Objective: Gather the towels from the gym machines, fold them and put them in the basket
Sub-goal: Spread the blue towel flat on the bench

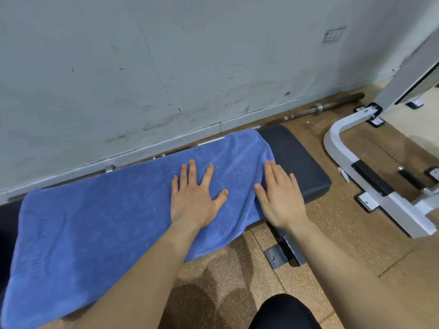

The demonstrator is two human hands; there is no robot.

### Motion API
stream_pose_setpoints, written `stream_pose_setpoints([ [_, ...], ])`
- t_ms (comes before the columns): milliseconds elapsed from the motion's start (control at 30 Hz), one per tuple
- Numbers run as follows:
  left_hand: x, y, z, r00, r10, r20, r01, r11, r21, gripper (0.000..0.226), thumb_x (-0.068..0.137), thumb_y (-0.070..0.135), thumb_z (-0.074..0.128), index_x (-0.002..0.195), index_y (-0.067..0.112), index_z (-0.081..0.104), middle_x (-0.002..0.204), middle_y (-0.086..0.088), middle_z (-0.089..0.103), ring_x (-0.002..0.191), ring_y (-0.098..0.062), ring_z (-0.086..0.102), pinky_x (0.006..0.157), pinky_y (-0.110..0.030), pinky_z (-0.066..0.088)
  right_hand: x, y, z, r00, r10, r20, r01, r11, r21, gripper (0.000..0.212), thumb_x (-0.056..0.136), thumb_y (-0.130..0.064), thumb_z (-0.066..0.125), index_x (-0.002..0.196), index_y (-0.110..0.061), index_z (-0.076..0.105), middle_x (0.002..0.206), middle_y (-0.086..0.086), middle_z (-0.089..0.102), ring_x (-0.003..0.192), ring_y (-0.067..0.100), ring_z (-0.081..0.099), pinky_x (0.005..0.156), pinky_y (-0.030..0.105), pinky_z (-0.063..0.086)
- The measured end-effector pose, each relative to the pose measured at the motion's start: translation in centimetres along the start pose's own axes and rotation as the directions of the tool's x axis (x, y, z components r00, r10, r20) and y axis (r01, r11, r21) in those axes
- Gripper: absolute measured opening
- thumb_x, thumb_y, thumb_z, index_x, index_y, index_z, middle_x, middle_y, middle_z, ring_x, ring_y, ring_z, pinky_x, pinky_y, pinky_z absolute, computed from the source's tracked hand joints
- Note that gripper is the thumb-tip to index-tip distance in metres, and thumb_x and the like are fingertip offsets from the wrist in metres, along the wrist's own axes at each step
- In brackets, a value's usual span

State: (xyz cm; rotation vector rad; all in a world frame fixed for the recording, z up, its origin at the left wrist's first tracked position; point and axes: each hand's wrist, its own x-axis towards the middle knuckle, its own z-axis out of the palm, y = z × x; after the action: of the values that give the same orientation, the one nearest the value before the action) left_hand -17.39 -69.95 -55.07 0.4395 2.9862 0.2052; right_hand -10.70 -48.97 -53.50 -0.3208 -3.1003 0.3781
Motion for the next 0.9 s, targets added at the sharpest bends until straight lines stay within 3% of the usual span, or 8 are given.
stream_pose_setpoints([
  [67,0.0,0.0,-0.1,1.000,-0.001,0.011,0.001,1.000,0.003,0.079,0.089,0.078,0.017,0.156,0.041,-0.001,0.165,-0.006,-0.015,0.152,-0.027,-0.012,0.123,-0.048,0.000,-0.9,0.8,0.3,0.992,-0.003,0.130,0.011,0.998,-0.067,0.070,0.103,-0.057,0.011,0.160,-0.018,-0.004,0.167,-0.002,-0.008,0.154,0.014,-0.008,0.125,0.044,-0.004],
  [133,-0.1,0.1,-0.2,0.999,0.005,0.033,-0.005,1.000,0.010,0.080,0.089,0.078,0.016,0.157,0.040,-0.003,0.165,-0.006,-0.017,0.152,-0.028,-0.014,0.123,-0.049,0.000,-1.5,1.6,0.2,0.986,-0.006,0.166,0.026,0.993,-0.119,0.071,0.101,-0.060,0.006,0.159,-0.021,-0.009,0.166,-0.003,-0.015,0.152,0.012,-0.015,0.124,0.045,-0.009],
  [300,0.8,1.3,-2.1,0.990,-0.023,0.141,0.017,0.999,0.038,0.084,0.088,0.075,0.030,0.157,0.032,0.009,0.165,-0.012,-0.009,0.151,-0.035,-0.010,0.121,-0.053,0.003,-2.4,3.7,-1.5,0.976,0.041,0.214,0.009,0.974,-0.226,0.074,0.098,-0.066,0.006,0.160,-0.026,-0.003,0.167,0.000,-0.011,0.154,0.019,-0.010,0.122,0.051,-0.012],
  [433,3.1,5.1,-3.9,0.985,0.156,0.076,-0.157,0.988,0.003,0.075,0.093,0.064,0.034,0.156,0.027,0.016,0.167,-0.006,0.001,0.153,-0.028,-0.003,0.122,-0.053,0.003,-1.3,3.6,-3.3,0.991,0.005,0.135,0.019,0.984,-0.174,0.072,0.101,-0.060,0.019,0.160,-0.020,0.012,0.168,0.002,0.003,0.155,0.020,0.000,0.124,0.046,-0.003],
  [500,5.0,7.5,-3.5,0.966,0.246,0.082,-0.247,0.969,-0.007,0.071,0.098,0.062,0.027,0.158,0.029,0.011,0.167,-0.002,-0.001,0.153,-0.024,-0.004,0.122,-0.052,0.002,-0.3,2.6,-3.1,0.989,-0.056,0.136,0.070,0.993,-0.095,0.072,0.102,-0.057,0.022,0.161,-0.018,0.006,0.168,0.001,-0.002,0.154,0.018,-0.004,0.124,0.041,-0.001],
  [600,8.8,9.4,-2.3,0.957,0.269,0.110,-0.268,0.963,-0.020,0.067,0.101,0.059,0.020,0.159,0.030,0.003,0.167,0.000,-0.006,0.153,-0.022,-0.007,0.122,-0.053,-0.001,0.3,1.7,-1.7,0.978,-0.094,0.185,0.102,0.994,-0.039,0.075,0.102,-0.058,0.020,0.160,-0.017,-0.005,0.167,0.001,-0.013,0.153,0.015,-0.013,0.123,0.037,-0.007],
  [767,13.1,10.3,0.1,0.943,0.302,0.138,-0.309,0.951,0.030,0.068,0.100,0.062,0.016,0.158,0.032,-0.001,0.166,0.003,-0.013,0.153,-0.022,-0.012,0.121,-0.054,-0.005,0.0,4.2,-0.3,0.975,-0.071,0.211,0.096,0.989,-0.108,0.077,0.097,-0.064,0.006,0.158,-0.021,-0.013,0.163,-0.004,-0.023,0.150,0.010,-0.021,0.121,0.035,-0.015],
  [900,12.5,11.3,-1.2,0.929,0.345,0.132,-0.343,0.939,-0.039,0.067,0.101,0.059,0.020,0.158,0.030,0.002,0.167,0.002,-0.008,0.153,-0.021,-0.008,0.122,-0.052,-0.001,0.6,5.6,-2.0,0.962,-0.032,0.273,0.076,0.986,-0.151,0.077,0.098,-0.065,0.010,0.158,-0.022,-0.012,0.164,-0.004,-0.022,0.151,0.011,-0.020,0.123,0.039,-0.012],
])
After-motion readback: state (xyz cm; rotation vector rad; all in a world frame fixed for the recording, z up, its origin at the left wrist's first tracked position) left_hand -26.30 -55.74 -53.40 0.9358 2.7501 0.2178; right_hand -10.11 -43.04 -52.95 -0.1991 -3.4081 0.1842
